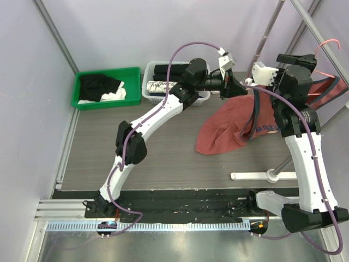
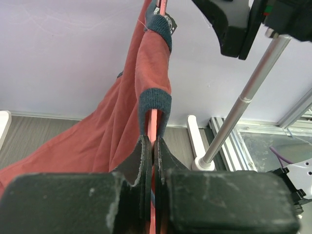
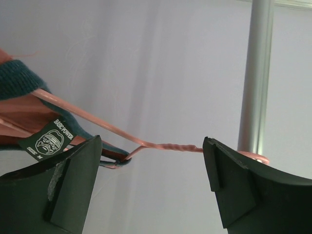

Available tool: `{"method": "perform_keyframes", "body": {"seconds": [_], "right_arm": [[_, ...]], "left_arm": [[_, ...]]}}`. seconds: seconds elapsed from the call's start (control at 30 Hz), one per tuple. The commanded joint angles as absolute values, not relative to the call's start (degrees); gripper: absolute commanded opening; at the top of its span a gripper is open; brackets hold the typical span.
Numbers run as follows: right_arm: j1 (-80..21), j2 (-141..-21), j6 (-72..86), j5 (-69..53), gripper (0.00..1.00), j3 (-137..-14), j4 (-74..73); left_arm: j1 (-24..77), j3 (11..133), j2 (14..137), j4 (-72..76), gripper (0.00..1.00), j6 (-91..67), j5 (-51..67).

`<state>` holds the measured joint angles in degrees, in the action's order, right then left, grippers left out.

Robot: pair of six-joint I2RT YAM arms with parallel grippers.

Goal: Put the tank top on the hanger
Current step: Adjust the hanger on the clothesline.

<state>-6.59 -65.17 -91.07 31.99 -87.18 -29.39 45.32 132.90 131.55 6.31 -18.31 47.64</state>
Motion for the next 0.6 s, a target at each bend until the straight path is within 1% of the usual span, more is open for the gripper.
{"method": "perform_keyframes", "body": {"seconds": [0.0,0.03,0.27,0.43,0.57], "right_arm": [[-6.68,-62.67,-94.74,34.89,0.92,-87.1,-23.46],[-6.77,-62.49,-94.57,34.89,0.92,-87.27,-24.08],[-8.0,-60.82,-88.79,34.54,0.92,-90.09,-41.72],[-9.05,-59.76,-81.84,30.24,0.92,-91.66,-48.85],[-9.58,-60.73,-74.37,25.5,0.92,-96.49,-57.36]], "left_arm": [[45.18,135.0,131.57,4.13,0.0,-17.32,44.65],[45.18,135.26,131.66,4.13,0.0,-17.31,44.47],[45.09,136.49,132.19,4.22,0.0,-17.58,43.86],[45.09,136.32,132.19,3.78,0.0,-17.23,43.59],[45.0,136.23,132.01,2.82,0.0,-16.0,43.07]]}}
